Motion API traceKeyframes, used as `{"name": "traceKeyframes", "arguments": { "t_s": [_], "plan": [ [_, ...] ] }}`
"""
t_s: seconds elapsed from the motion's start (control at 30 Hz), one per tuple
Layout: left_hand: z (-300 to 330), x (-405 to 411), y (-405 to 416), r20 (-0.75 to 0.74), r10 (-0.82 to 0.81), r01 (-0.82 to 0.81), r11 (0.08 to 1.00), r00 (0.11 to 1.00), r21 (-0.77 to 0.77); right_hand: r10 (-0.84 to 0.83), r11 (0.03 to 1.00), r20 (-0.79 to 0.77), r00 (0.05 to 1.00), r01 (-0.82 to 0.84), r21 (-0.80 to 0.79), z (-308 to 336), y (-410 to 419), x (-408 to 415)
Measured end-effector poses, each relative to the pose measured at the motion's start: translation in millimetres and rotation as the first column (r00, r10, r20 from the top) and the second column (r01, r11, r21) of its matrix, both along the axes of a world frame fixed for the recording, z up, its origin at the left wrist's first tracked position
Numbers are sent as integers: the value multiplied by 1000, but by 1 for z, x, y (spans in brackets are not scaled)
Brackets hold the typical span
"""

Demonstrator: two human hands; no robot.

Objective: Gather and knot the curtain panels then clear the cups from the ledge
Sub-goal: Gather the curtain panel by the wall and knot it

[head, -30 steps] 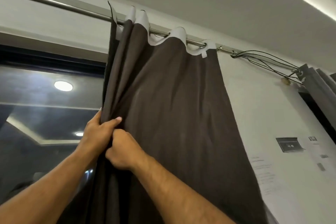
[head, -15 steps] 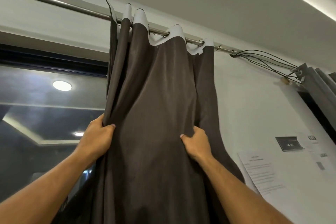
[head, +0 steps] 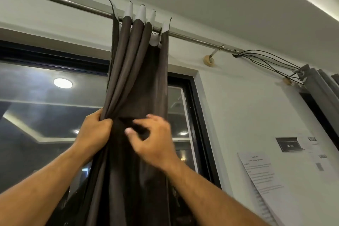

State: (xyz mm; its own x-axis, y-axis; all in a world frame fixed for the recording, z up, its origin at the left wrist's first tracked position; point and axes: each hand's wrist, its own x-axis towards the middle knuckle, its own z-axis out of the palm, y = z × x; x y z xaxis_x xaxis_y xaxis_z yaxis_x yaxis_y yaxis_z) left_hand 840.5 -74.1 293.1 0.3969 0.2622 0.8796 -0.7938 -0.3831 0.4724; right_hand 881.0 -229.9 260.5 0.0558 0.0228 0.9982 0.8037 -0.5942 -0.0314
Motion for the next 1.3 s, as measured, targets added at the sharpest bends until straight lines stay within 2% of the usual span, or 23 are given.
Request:
{"name": "traceKeyframes", "arguments": {
  "t_s": [0.03,0.07,0.1,0.17,0.2,0.23,0.33,0.43,0.57,0.77,0.83,0.9,0.97,1.03,1.13,1.3],
  "plan": [
    [-1,0,1,-23,4,-4,1000,1000,15,-101,981,76,992,87,173,0,-13,5],
    [-2,2,2,-39,15,-14,999,999,34,-153,939,20,988,140,314,2,-29,9],
    [-4,3,3,-44,29,-27,998,999,55,-100,907,-138,985,148,394,5,-43,12],
    [-9,7,3,-45,72,-68,993,996,95,213,882,-398,893,0,472,10,-60,22],
    [-14,9,3,-46,90,-85,990,995,109,324,880,-446,834,-93,466,9,-61,26],
    [-20,13,2,-51,98,-92,989,994,117,337,897,-454,825,-134,422,6,-58,28],
    [-47,23,-2,-24,120,-118,989,992,89,171,960,-360,917,-74,268,-9,-31,21],
    [-69,31,-7,52,79,-83,993,996,82,142,979,-238,961,-101,175,-21,12,1],
    [-76,23,-2,117,-65,62,998,991,30,158,987,-314,936,-158,25,-11,60,-13],
    [-69,-13,42,197,-120,136,988,973,-73,136,958,-339,931,-210,-193,21,116,-42],
    [-71,-21,57,224,-83,102,992,971,-76,223,931,-371,902,-310,-193,21,133,-44],
    [-80,-22,74,189,-89,100,994,978,-49,321,907,-406,856,-400,-127,8,144,-42],
    [-96,-18,86,91,-169,171,985,981,-14,421,887,-420,804,-462,5,-17,140,-43],
    [-115,-16,87,-8,-286,286,957,958,-42,494,862,-396,774,-495,107,-44,128,-39],
    [-140,-16,78,-178,-383,381,924,907,-48,465,883,-393,793,-448,142,-84,107,-33],
    [-179,-10,59,-186,-322,349,927,928,134,283,958,-404,870,-272,87,-133,74,-40]
  ]
}}
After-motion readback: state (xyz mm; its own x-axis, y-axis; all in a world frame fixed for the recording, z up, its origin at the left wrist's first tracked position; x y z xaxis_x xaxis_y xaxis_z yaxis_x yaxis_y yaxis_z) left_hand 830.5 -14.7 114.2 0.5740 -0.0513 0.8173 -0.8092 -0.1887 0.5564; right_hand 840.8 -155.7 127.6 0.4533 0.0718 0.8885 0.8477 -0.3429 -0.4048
